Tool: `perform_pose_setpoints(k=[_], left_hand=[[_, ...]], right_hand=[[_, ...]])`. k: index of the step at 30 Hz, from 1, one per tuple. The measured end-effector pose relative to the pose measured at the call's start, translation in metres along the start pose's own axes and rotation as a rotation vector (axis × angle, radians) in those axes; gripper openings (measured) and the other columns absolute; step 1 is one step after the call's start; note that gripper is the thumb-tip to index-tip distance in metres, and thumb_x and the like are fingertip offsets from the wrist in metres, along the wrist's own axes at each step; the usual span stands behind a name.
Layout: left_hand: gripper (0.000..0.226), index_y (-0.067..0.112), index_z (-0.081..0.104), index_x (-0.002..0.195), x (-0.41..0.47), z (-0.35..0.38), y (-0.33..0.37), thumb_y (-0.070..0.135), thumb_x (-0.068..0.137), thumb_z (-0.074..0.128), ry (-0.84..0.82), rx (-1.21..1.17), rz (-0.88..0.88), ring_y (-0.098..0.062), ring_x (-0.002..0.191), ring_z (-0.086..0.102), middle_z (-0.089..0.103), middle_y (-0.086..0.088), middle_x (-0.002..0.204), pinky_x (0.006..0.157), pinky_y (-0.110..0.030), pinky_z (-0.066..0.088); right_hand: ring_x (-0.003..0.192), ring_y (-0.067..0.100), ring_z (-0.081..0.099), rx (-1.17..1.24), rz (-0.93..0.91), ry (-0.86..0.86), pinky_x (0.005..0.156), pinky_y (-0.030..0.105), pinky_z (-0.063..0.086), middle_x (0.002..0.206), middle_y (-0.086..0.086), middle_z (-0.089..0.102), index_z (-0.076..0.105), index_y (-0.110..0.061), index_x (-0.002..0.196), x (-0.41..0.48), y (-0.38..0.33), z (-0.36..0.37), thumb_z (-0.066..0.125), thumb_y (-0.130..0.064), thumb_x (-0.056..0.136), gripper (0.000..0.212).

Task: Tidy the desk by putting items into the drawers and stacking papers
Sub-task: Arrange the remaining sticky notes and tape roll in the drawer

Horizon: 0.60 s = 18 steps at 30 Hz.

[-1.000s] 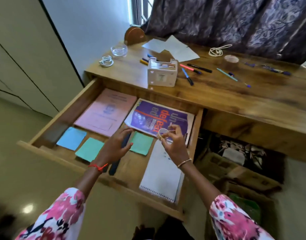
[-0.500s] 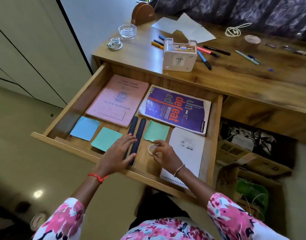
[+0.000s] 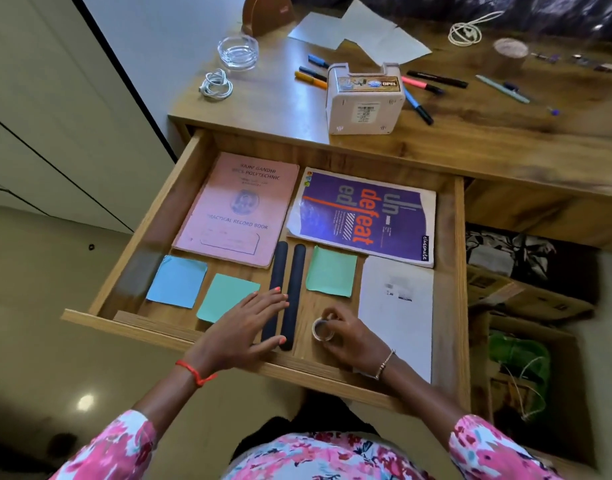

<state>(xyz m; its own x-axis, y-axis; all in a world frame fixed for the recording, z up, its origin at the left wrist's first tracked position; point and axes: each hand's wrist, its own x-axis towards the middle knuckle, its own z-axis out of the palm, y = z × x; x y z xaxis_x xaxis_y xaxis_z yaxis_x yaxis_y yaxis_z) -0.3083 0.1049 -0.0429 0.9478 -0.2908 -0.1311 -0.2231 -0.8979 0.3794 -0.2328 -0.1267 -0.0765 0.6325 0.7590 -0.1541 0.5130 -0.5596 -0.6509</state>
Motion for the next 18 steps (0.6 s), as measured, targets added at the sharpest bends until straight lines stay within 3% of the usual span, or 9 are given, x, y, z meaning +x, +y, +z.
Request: perform_pose_setpoints(k=[5, 12, 15, 18], left_hand=[[0.081, 0.018, 0.034, 0.141, 0.000, -0.001, 0.001, 0.071, 0.085, 0.010, -0.004, -0.025, 0.063, -0.005, 0.139, 0.012, 0.032, 0.002, 0.149, 0.115, -0.035, 0.004], [0.073, 0.013, 0.042, 0.136, -0.001, -0.002, 0.000, 0.060, 0.093, 0.007, 0.080, 0.051, 0.098, -0.013, 0.137, 0.020, 0.040, -0.005, 0.145, 0.112, -0.045, 0.014], [0.064, 0.009, 0.042, 0.135, -0.012, -0.007, -0.001, 0.050, 0.098, 0.010, 0.131, 0.175, 0.142, -0.019, 0.138, 0.026, 0.041, -0.008, 0.144, 0.113, -0.041, 0.025], [0.060, 0.009, 0.030, 0.141, -0.033, -0.007, -0.010, 0.049, 0.098, 0.018, 0.173, 0.245, 0.230, -0.018, 0.142, 0.015, 0.025, -0.006, 0.151, 0.114, -0.041, 0.015]], right_hand=[[0.123, 0.017, 0.046, 0.019, 0.123, 0.133, 0.090, 0.011, 0.037, 0.132, 0.006, 0.049, 0.062, -0.010, 0.102, -0.004, -0.026, -0.014, 0.062, -0.018, 0.085, 0.019], [0.130, 0.017, 0.041, -0.041, 0.302, 0.384, 0.100, 0.009, 0.024, 0.136, 0.006, 0.048, 0.058, -0.009, 0.114, -0.009, -0.066, -0.002, 0.054, -0.016, 0.090, 0.026], [0.139, 0.020, 0.029, -0.055, 0.392, 0.451, 0.112, 0.025, 0.025, 0.143, 0.010, 0.042, 0.052, -0.007, 0.124, -0.010, -0.092, 0.022, 0.049, -0.017, 0.093, 0.033], [0.136, 0.025, 0.035, -0.181, 0.402, 0.500, 0.110, 0.038, 0.035, 0.141, 0.014, 0.044, 0.053, -0.005, 0.125, -0.009, -0.119, 0.049, 0.038, -0.028, 0.092, 0.043]])
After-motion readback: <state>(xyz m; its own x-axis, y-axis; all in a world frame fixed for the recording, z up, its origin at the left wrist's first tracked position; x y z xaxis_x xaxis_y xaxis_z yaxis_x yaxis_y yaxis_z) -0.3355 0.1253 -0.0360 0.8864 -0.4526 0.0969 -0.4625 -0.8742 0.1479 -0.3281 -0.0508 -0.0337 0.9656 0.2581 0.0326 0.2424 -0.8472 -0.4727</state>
